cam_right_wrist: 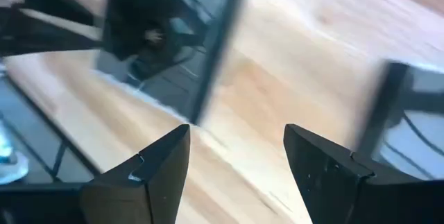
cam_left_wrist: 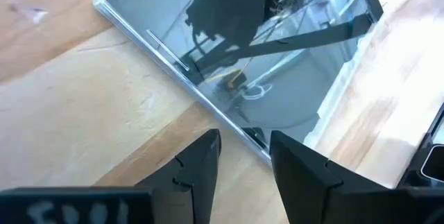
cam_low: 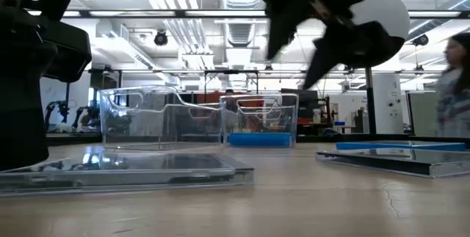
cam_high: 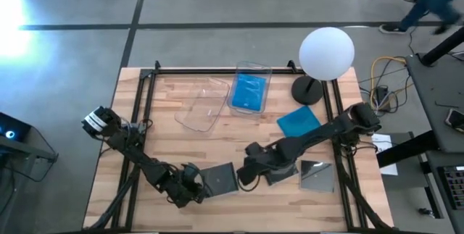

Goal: Pick & place jewel cases by type
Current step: Put the left black cd case into the left transparent bin

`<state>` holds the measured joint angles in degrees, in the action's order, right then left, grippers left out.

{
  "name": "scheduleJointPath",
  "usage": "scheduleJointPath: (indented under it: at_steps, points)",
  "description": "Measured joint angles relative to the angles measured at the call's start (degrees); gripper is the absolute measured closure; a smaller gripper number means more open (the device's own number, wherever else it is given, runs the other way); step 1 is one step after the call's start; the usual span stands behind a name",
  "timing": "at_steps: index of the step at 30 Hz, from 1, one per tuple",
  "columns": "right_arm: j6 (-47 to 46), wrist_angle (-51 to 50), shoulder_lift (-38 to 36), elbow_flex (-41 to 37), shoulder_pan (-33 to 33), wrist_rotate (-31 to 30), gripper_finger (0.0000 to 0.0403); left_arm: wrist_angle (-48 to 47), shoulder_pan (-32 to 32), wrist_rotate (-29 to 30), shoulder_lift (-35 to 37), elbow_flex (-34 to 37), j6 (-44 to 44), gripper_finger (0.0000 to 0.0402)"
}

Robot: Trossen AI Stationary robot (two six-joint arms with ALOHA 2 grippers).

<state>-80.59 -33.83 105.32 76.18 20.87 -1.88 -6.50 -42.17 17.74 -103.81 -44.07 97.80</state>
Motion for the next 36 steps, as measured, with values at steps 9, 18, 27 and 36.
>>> scheduleJointPath:
  at_steps: [9,18,27,36]
  points:
    - [-9.1,21.6,6.6,-6.1,0.1,0.3,0.0174,-0.9,-0.7,-2.5,1.5,0.1,0.7,0.028]
    - [-9.2,25.6,11.5,-5.2,0.1,2.2,0.0174,-12.3,-1.2,-5.4,9.2,1.5,0.2,0.028]
    - [-7.7,27.1,12.4,-5.4,-0.9,4.5,0.0174,-3.5,2.5,-8.0,6.4,4.1,-2.3,0.028]
    - [-8.6,34.2,16.6,-5.2,-1.4,8.2,0.0174,0.8,4.1,-8.8,3.8,3.6,-4.8,0.028]
